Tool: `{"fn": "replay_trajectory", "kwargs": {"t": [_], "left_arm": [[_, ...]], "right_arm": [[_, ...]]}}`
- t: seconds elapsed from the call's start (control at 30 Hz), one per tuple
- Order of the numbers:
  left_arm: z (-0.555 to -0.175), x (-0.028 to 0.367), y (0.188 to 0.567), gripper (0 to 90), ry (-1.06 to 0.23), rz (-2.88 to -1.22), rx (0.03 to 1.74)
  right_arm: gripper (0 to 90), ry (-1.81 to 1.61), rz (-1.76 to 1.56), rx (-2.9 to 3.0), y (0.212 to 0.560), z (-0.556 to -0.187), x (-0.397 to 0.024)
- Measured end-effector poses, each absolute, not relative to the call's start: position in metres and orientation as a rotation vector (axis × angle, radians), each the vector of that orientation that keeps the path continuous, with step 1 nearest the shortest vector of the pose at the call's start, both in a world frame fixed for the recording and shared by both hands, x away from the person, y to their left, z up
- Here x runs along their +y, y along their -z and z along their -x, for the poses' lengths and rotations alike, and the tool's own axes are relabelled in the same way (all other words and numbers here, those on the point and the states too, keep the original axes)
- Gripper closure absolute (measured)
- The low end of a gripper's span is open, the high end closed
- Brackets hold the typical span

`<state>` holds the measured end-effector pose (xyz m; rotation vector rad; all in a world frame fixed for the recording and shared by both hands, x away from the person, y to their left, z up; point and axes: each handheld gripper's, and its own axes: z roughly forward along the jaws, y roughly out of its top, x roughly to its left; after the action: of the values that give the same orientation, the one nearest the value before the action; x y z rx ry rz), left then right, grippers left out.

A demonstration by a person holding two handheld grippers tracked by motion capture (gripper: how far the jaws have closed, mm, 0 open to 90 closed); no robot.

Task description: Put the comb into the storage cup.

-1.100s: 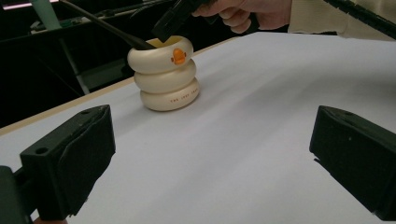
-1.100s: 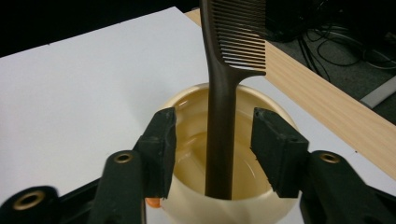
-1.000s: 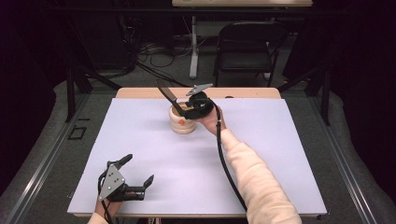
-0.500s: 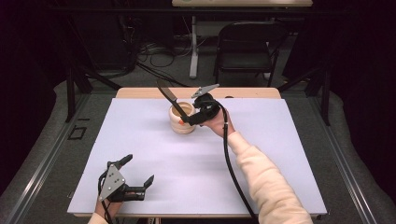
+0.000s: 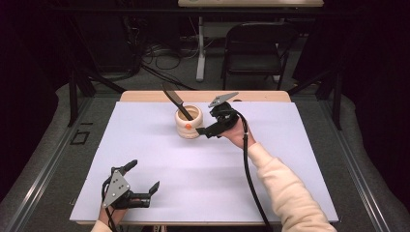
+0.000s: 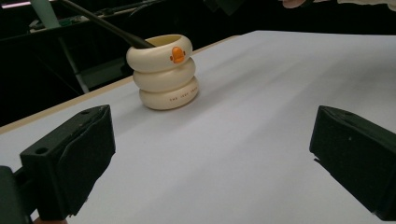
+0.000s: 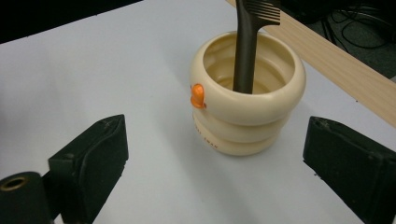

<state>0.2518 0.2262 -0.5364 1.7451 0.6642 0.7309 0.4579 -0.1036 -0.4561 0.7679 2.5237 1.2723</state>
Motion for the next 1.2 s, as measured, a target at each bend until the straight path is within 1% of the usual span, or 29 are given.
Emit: {"fn": "replay_trajectory", "kwargs": {"t": [0.73,1.2], "left_arm": [[-0.252,0.226,0.537,0.2,-0.731,-1.748,0.668],[-0.252,0.226,0.537,0.2,-0.731,-1.750,0.667]], "right_arm": [[0.1,-1.253,-0.776,2.518,0.470,-0.415,-0.148],[0.0,-1.226,-0.785,2.526,0.478,-0.391,-0.169]]}}
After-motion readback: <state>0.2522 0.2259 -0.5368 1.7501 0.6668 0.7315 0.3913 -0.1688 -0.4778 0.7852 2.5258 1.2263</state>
